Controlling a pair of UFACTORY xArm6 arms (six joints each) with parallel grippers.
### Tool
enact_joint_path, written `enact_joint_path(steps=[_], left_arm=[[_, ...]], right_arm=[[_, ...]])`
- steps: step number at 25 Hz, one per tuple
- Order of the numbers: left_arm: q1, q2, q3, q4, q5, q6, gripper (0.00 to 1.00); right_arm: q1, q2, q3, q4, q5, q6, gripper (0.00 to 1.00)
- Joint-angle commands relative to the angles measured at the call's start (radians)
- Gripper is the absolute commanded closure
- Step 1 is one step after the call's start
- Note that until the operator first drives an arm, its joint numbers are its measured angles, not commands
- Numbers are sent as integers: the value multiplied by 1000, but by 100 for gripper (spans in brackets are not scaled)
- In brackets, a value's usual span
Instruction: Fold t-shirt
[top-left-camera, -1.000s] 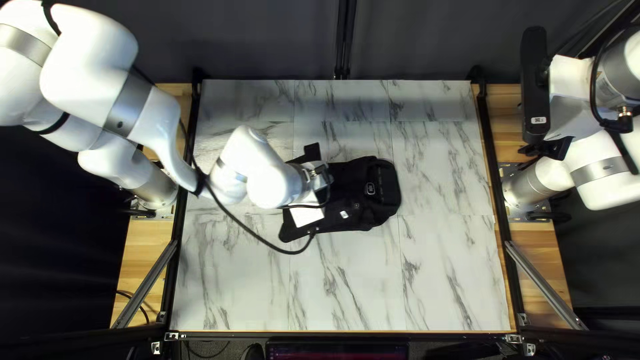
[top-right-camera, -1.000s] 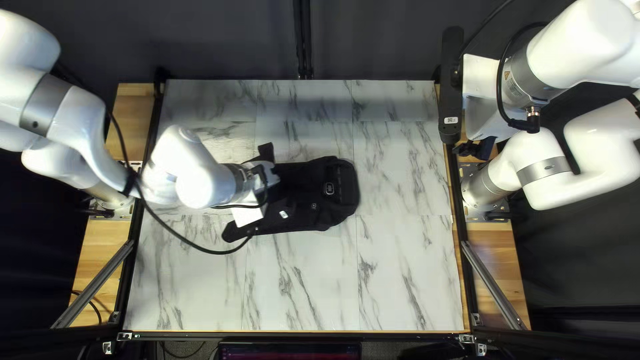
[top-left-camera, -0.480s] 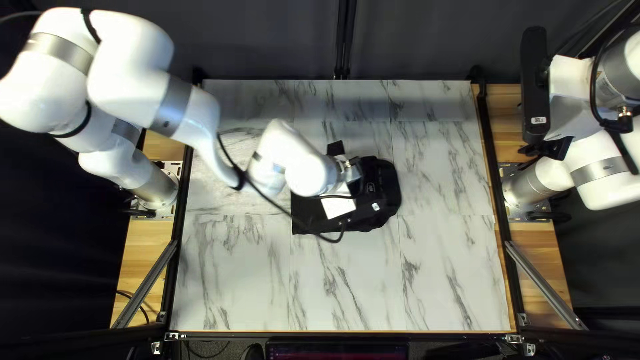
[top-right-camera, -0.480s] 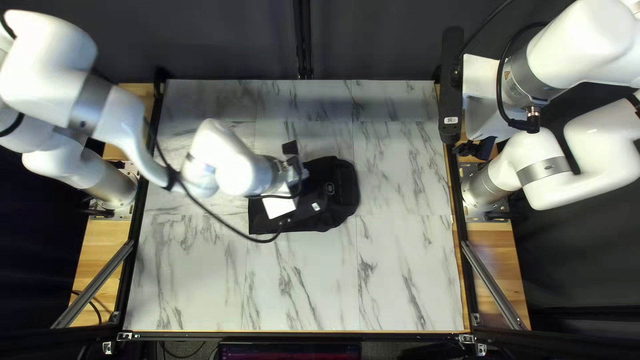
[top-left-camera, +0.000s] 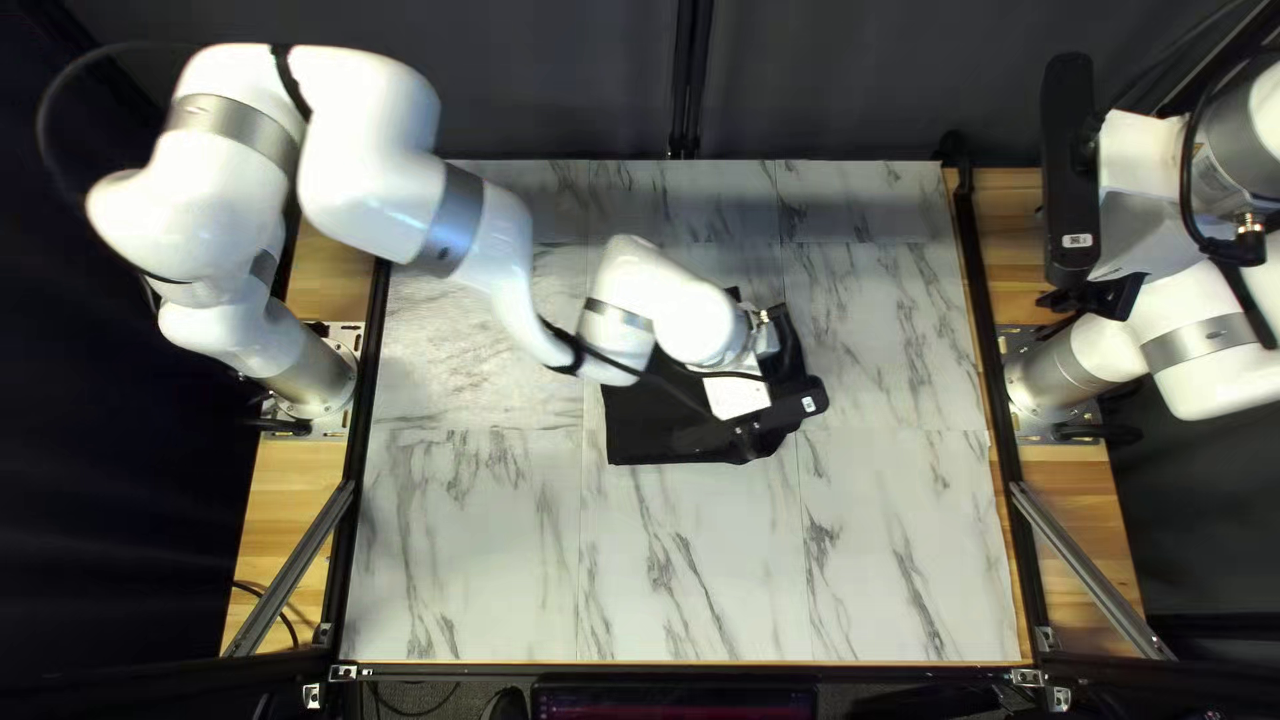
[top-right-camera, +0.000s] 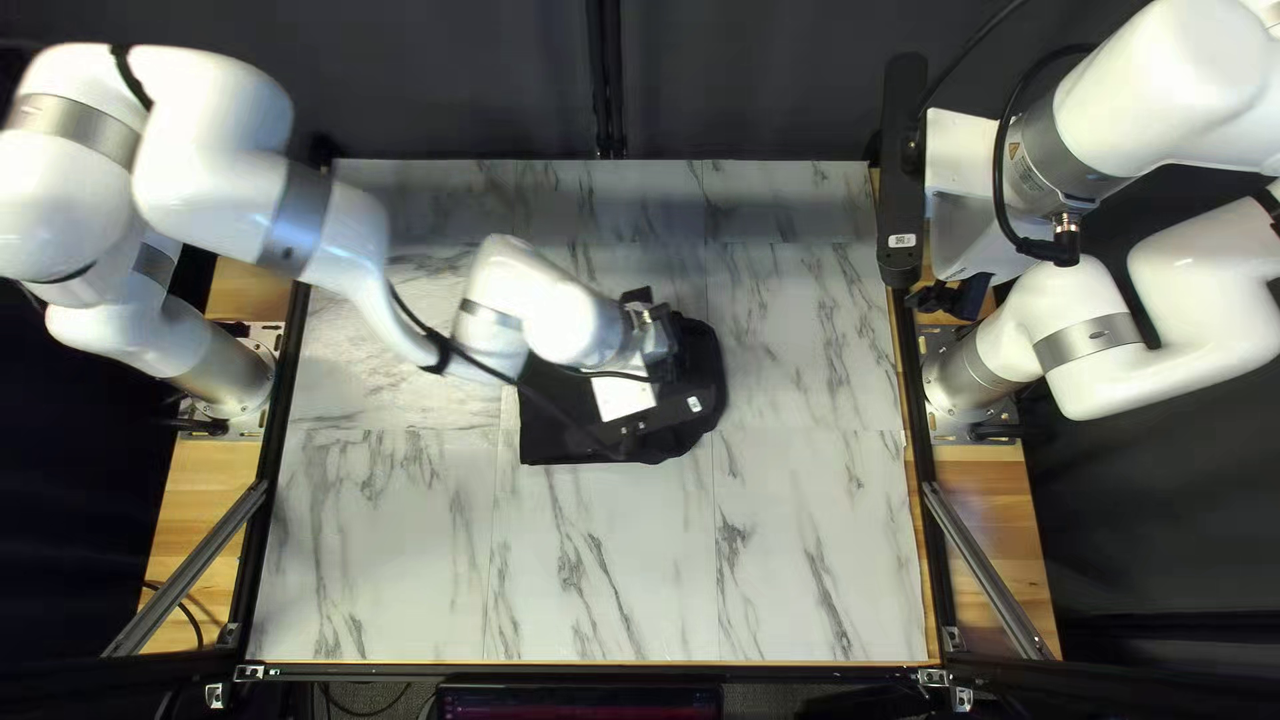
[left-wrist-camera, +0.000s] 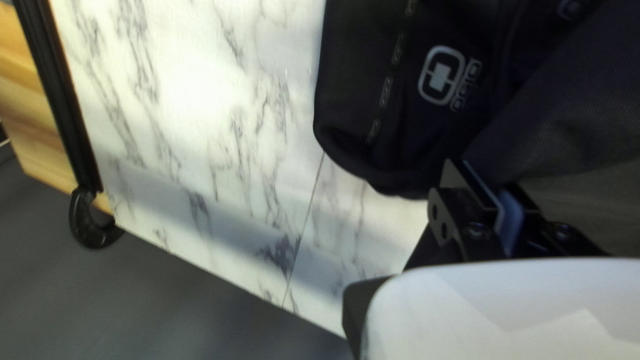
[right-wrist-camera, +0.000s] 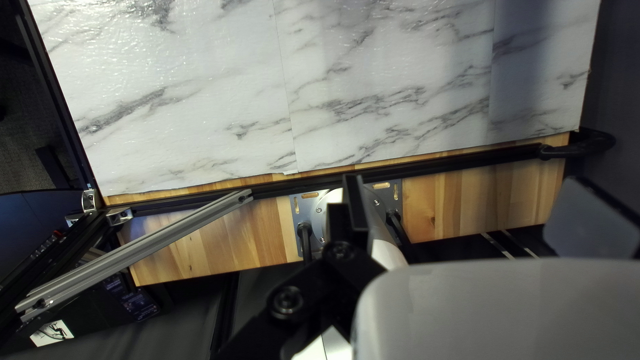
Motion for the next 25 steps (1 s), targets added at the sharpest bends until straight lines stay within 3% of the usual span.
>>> enact_joint_path(steps=[1,12,25], left_arm=[[1,-4,-3,-21,4,0,0],[-65,-114,96,36,-2,-132,0],[-108,110,-113,105,-63,-241,0]], right_arm=[[0,0,0,0,0,0,0],[0,0,0,0,0,0,0],[0,0,0,0,0,0,0]])
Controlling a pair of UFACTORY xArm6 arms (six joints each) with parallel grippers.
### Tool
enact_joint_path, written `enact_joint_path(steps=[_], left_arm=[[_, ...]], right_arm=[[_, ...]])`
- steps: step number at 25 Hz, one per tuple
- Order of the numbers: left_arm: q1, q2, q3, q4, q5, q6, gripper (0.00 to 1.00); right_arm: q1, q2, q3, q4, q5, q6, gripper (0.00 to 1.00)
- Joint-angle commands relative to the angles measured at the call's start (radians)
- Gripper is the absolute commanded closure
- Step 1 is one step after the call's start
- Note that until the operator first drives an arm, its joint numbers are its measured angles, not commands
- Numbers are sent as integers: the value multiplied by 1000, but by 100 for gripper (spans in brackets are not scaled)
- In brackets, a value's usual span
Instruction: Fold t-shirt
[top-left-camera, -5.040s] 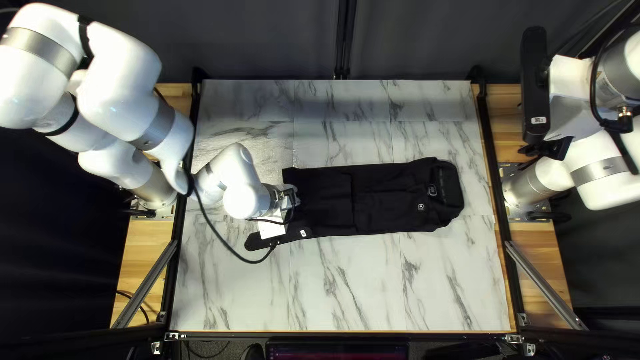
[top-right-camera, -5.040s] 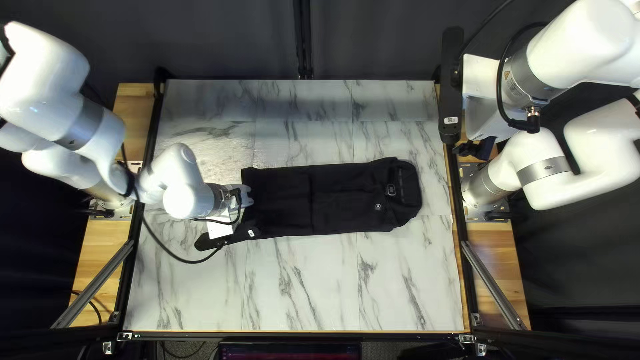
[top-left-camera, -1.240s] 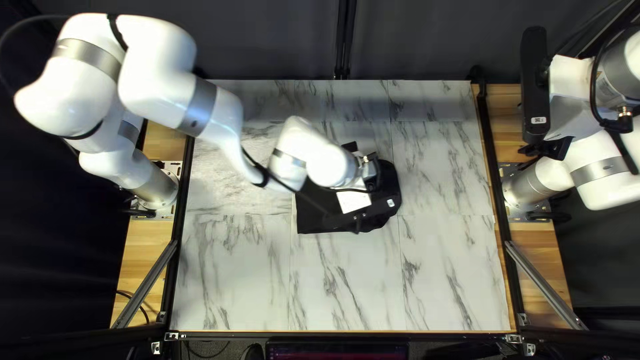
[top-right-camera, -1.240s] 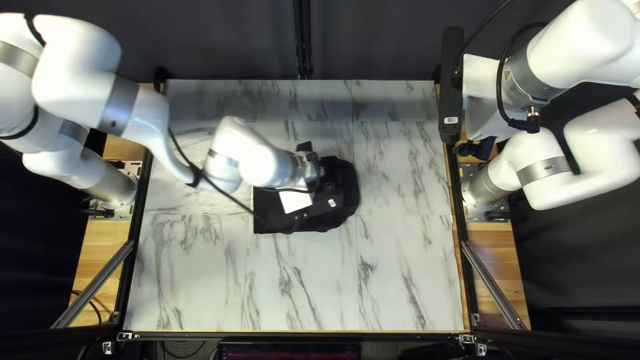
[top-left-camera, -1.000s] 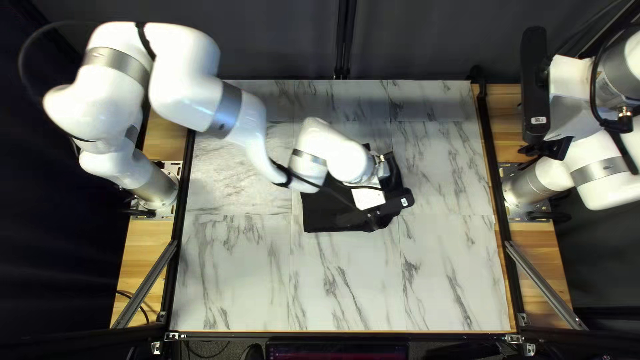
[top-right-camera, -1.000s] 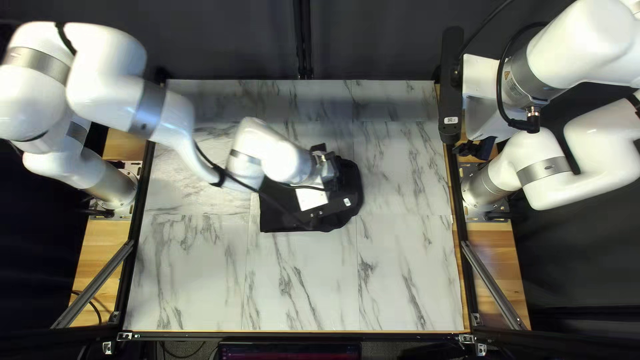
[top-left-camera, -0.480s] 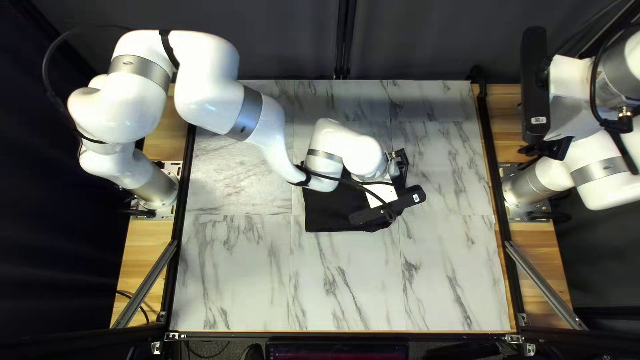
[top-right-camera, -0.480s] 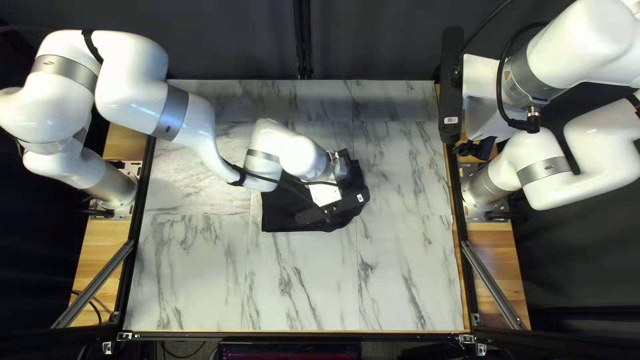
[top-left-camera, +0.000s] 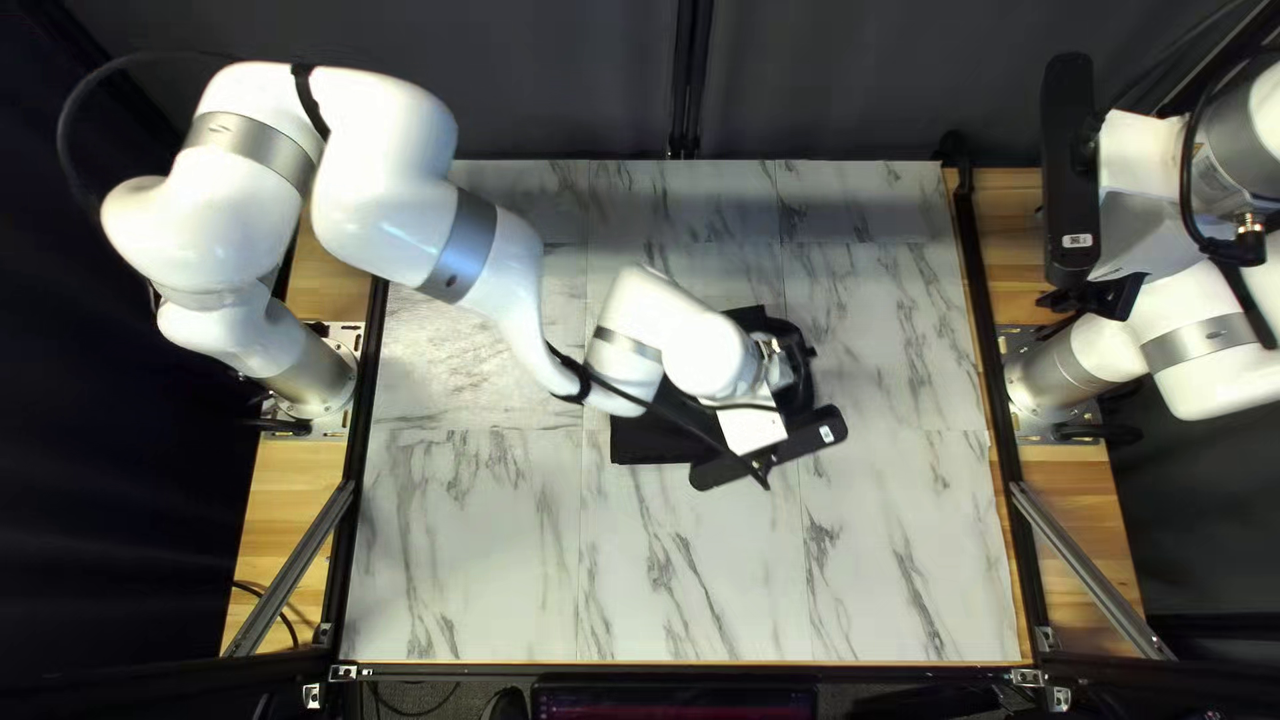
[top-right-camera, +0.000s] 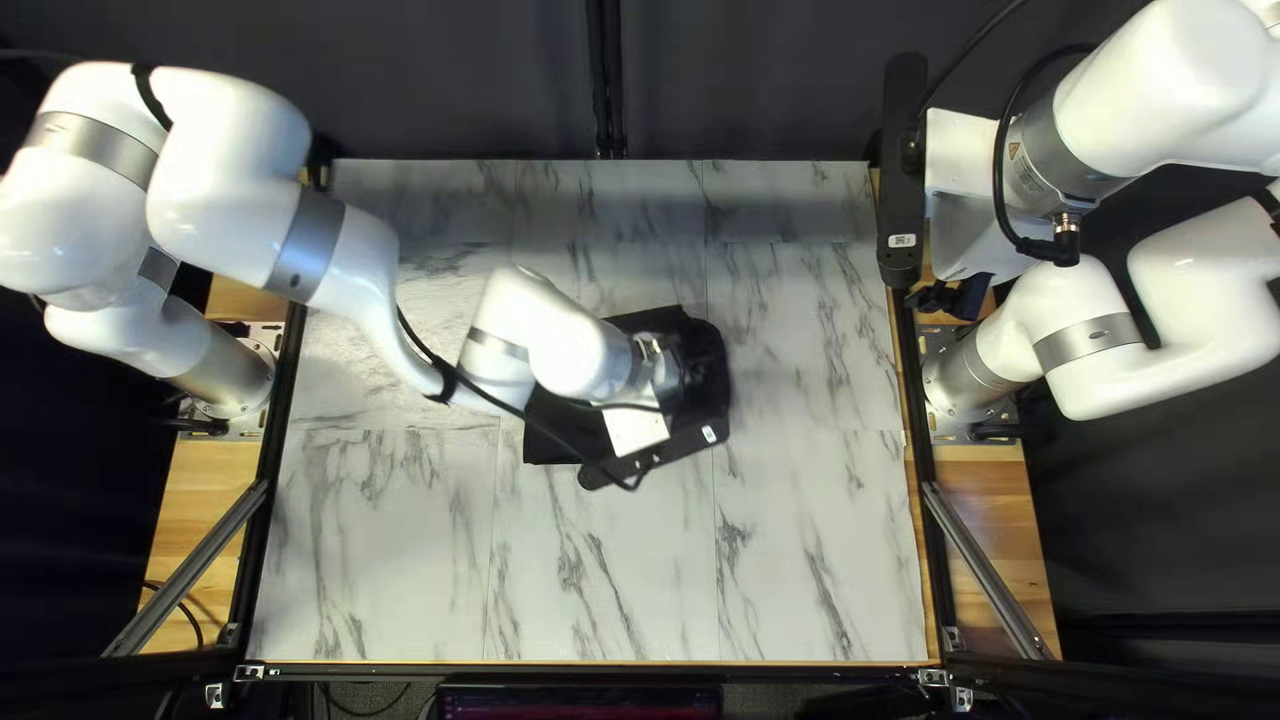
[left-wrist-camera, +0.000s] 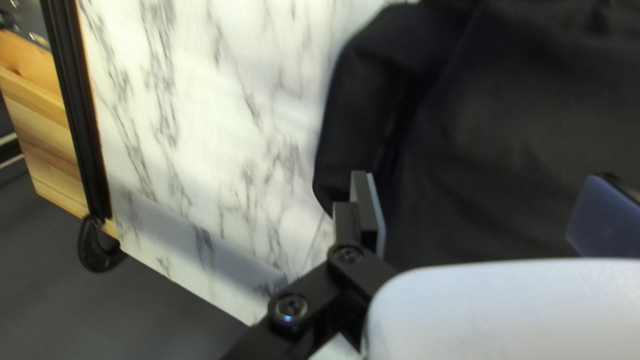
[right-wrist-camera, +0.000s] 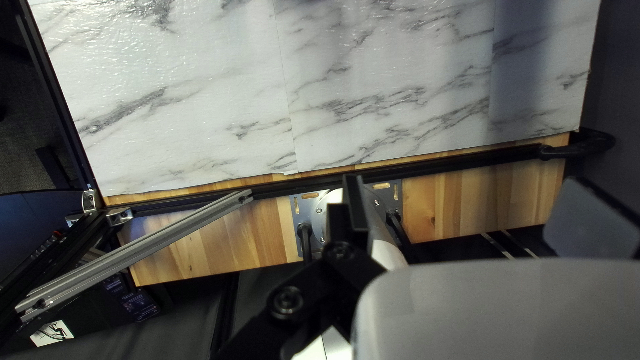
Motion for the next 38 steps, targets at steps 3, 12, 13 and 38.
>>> enact_joint_path(steps=[3,12,13,38], left_arm=[[4,85,-53,30,-51,-36,0],[-26,23,-33,47,-28,-50,0],[-24,-11,-2,60,-28,-57,0],[223,-27,144,249,-276,-18,0]], right_arm=[[0,0,0,0,0,0,0],[0,0,0,0,0,0,0],[0,0,0,0,0,0,0],[0,0,0,0,0,0,0]])
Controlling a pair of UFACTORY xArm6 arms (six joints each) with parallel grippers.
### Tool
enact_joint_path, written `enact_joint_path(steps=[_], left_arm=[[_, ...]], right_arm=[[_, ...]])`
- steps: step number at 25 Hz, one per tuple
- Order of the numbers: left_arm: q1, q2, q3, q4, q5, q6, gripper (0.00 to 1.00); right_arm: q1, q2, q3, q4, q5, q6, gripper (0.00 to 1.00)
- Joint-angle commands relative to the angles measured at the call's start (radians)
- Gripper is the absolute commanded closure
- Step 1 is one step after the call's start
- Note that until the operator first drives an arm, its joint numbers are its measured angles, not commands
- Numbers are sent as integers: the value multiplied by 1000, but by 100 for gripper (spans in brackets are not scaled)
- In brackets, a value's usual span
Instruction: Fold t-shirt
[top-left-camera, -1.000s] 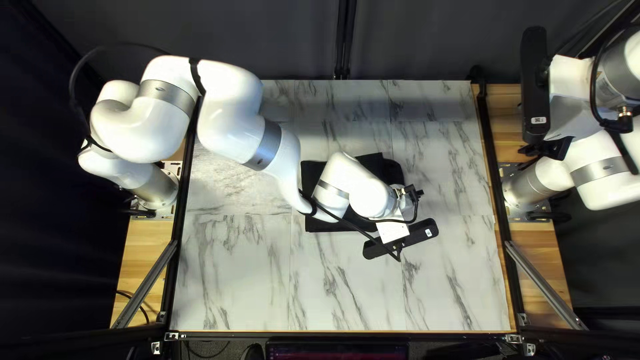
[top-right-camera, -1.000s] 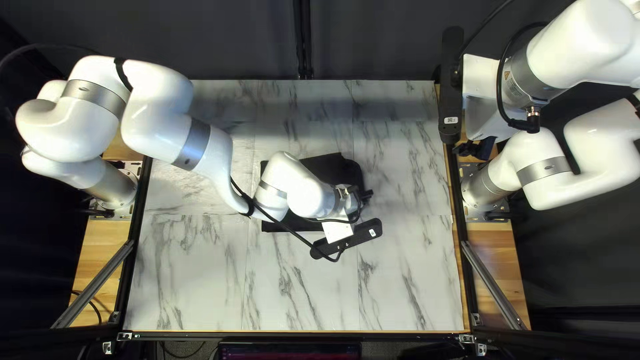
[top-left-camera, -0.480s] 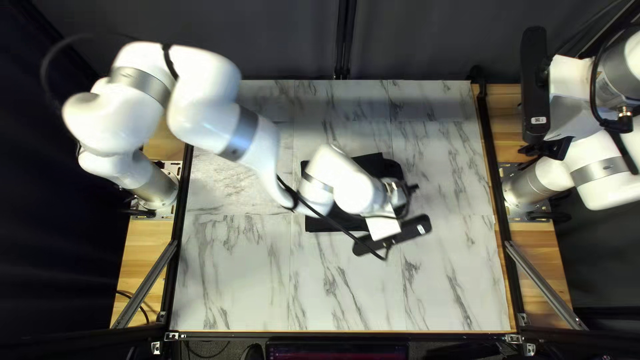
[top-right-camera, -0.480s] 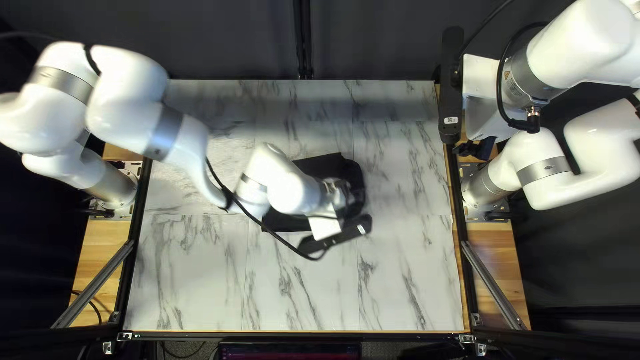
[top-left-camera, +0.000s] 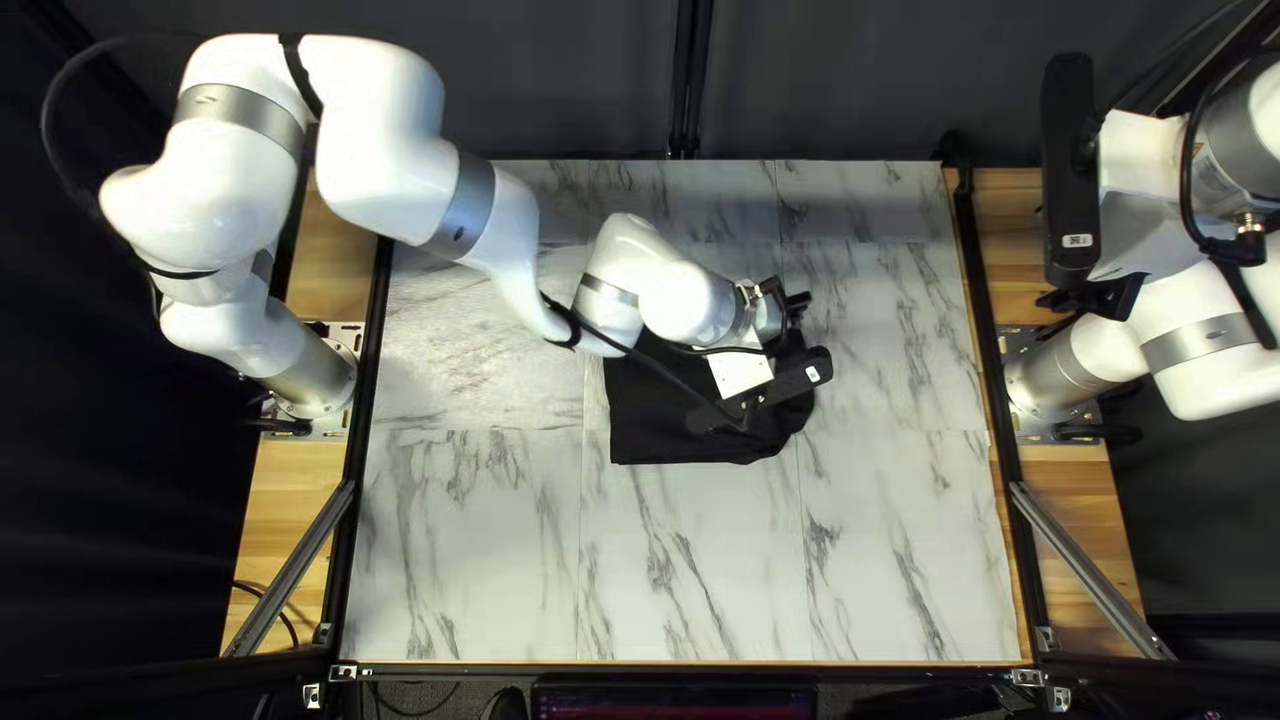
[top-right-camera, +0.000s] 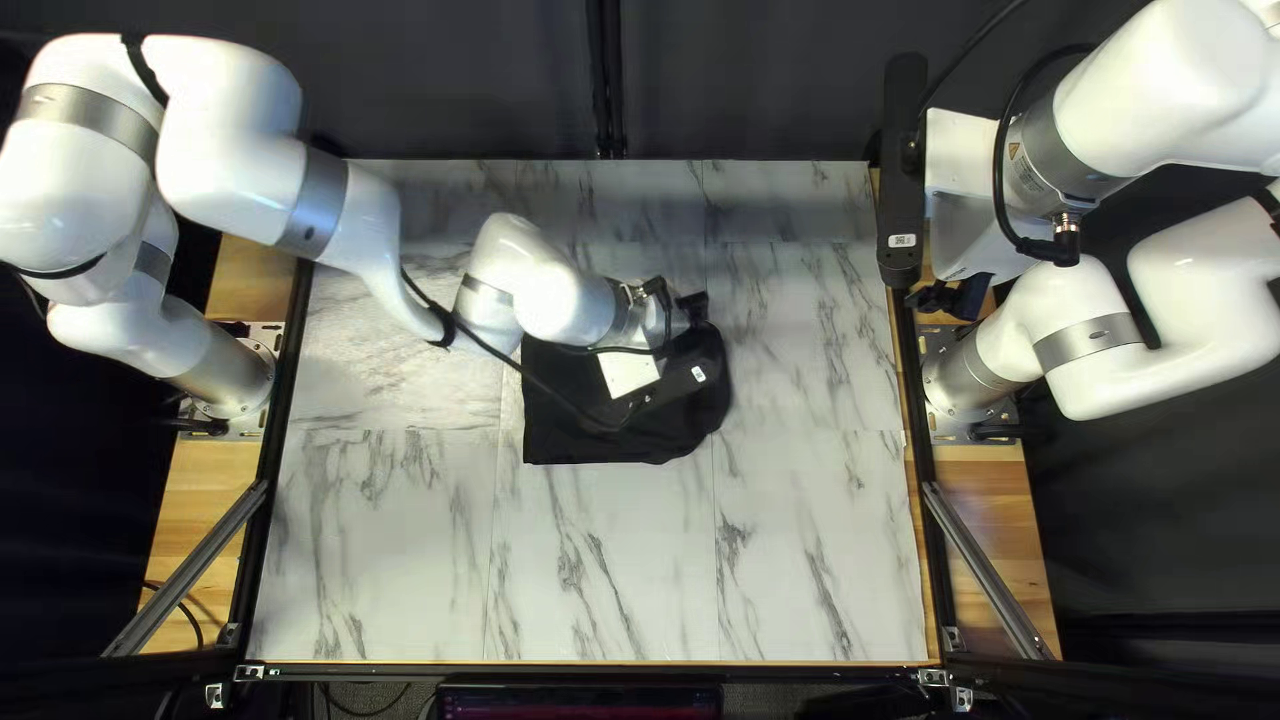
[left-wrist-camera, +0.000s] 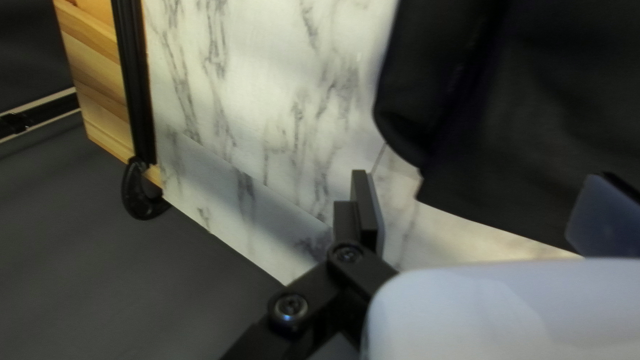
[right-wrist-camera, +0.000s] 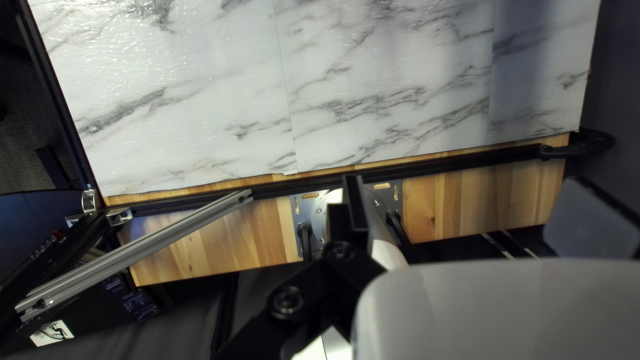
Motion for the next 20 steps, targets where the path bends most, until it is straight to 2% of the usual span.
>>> enact_joint_path(steps=[1,20], left_arm=[[18,44,-29,6,-26,6,0],[3,113,-87,-66,-27,36,0]], right_arm=[[0,0,0,0,0,0,0],[0,0,0,0,0,0,0]])
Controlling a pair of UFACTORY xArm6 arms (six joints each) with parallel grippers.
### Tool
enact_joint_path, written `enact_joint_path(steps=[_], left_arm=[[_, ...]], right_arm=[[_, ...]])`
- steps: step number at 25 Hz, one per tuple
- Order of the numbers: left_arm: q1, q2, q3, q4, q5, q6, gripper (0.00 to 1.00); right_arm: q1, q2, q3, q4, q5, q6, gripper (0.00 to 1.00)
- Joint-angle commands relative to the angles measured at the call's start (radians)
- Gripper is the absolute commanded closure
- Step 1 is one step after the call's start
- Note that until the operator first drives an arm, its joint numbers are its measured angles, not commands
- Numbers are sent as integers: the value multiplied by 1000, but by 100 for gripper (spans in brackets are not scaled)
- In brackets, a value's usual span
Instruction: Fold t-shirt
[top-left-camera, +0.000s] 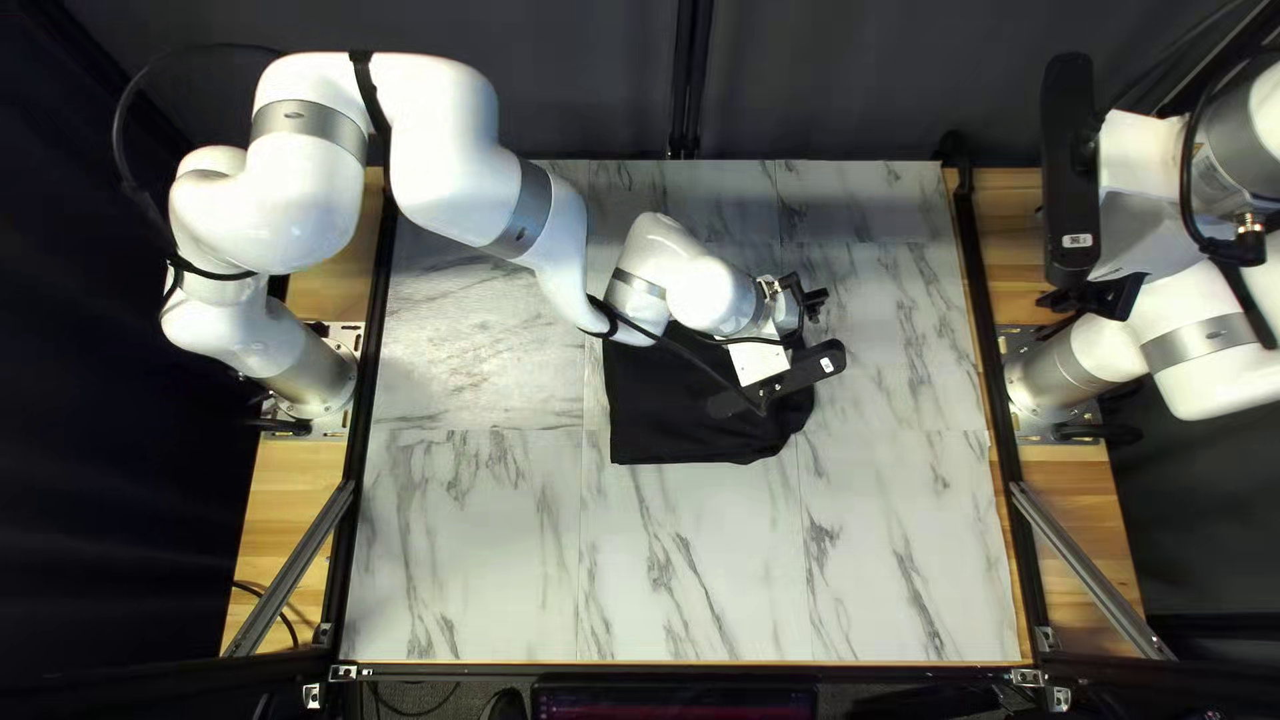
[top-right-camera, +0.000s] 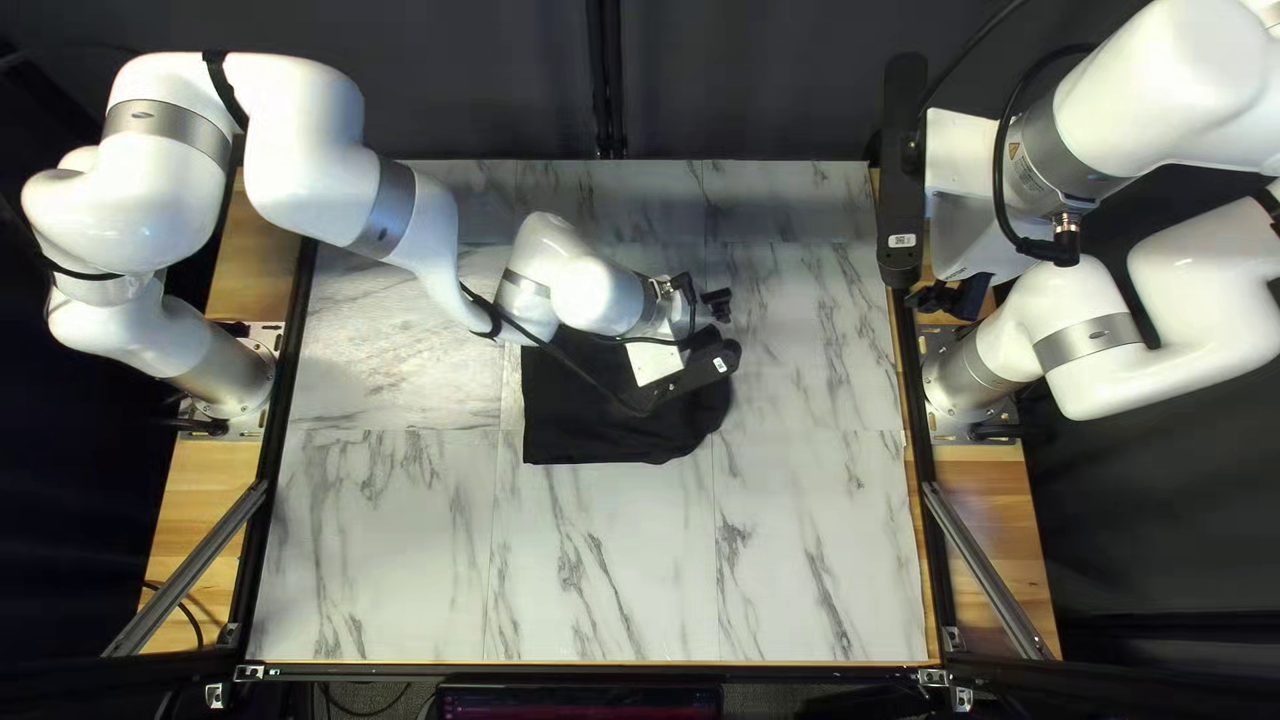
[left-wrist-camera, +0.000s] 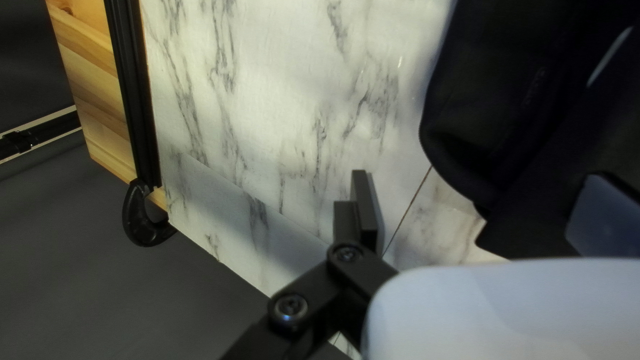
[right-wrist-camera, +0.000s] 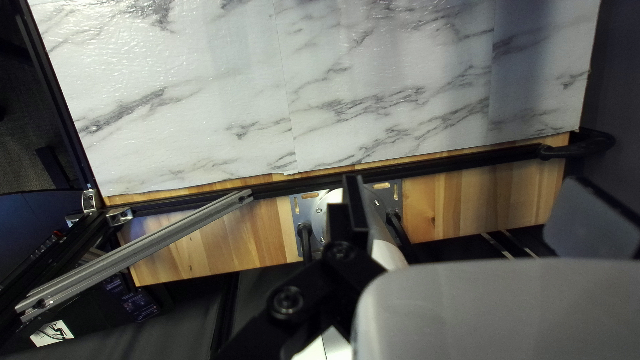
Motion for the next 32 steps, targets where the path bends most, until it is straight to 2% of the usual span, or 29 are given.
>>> enact_joint_path(steps=[1,6,11,13,16,17,23,29,32], left_arm=[[-7,15,-18,-18,2,8,0],[-31,-72,35,-36,41,5,0],[-74,-297,188,-103,152,4,0],[-92,-444,283,-202,240,37,0],[-110,-613,361,-318,377,49,0],[-125,-708,395,-365,461,38,0],[-197,-1048,459,-500,788,-47,0],[-198,-1306,511,-538,982,-122,0],[-204,-1394,560,-520,1004,-175,0]], right_arm=[[0,0,0,0,0,0,0],[0,0,0,0,0,0,0],[0,0,0,0,0,0,0],[0,0,0,0,0,0,0],[0,0,0,0,0,0,0],[0,0,0,0,0,0,0],[0,0,0,0,0,0,0],[0,0,0,0,0,0,0],[0,0,0,0,0,0,0]])
